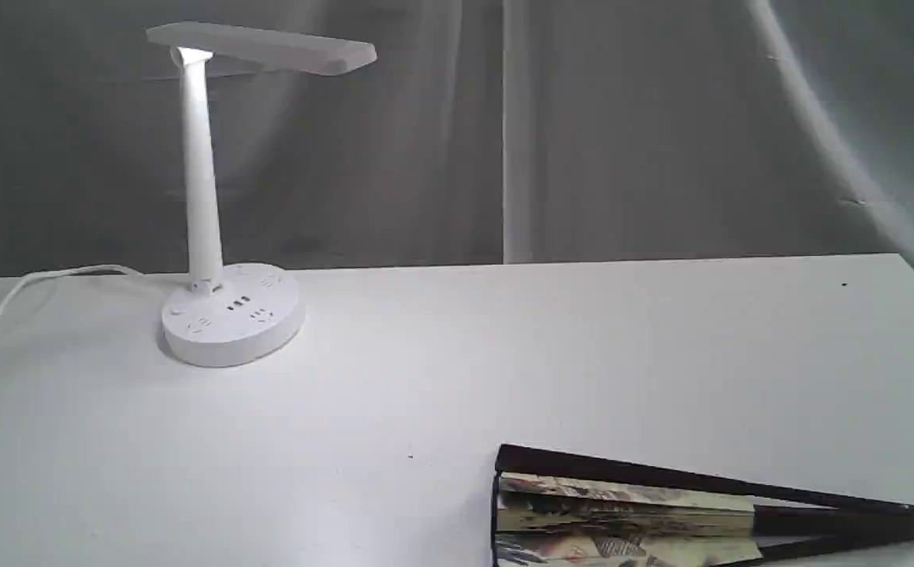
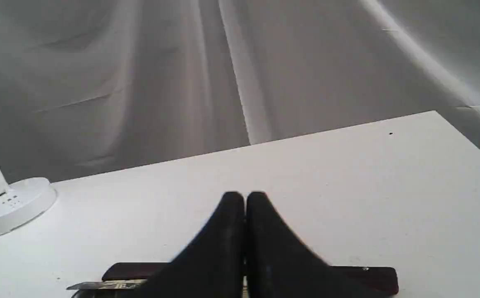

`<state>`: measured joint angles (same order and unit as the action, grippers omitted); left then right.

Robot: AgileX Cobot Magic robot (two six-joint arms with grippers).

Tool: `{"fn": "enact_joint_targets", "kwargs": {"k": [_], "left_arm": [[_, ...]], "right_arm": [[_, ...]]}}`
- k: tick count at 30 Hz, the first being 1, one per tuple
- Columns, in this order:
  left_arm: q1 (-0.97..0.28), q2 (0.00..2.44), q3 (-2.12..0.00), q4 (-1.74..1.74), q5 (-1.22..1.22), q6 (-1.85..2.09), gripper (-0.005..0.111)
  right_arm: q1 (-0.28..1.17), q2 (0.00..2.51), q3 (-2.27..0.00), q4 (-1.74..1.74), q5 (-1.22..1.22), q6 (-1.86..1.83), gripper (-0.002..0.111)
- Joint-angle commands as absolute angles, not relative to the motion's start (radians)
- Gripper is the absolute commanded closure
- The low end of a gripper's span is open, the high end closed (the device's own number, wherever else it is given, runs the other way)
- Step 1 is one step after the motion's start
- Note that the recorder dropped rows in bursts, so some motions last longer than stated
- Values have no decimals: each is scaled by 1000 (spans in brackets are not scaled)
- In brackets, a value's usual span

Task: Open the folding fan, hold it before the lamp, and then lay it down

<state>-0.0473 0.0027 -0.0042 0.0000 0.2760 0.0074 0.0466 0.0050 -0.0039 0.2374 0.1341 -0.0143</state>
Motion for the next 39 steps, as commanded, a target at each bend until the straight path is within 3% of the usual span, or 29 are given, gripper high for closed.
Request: {"fn": "enact_joint_targets", "kwargs": {"k": [1,14,25,39], "left_arm": [[-46,0,0,-5,267,7,107],[-46,0,0,10,265,9,107],[-46,0,0,17,11,0,107],[-46,0,0,17,-25,0,107]], "right_arm": [[49,4,0,247,136,-13,108],[49,4,0,247,131,-13,108],[49,4,0,247,131,-16,108],[49,4,0,247,146,-11,108]]}}
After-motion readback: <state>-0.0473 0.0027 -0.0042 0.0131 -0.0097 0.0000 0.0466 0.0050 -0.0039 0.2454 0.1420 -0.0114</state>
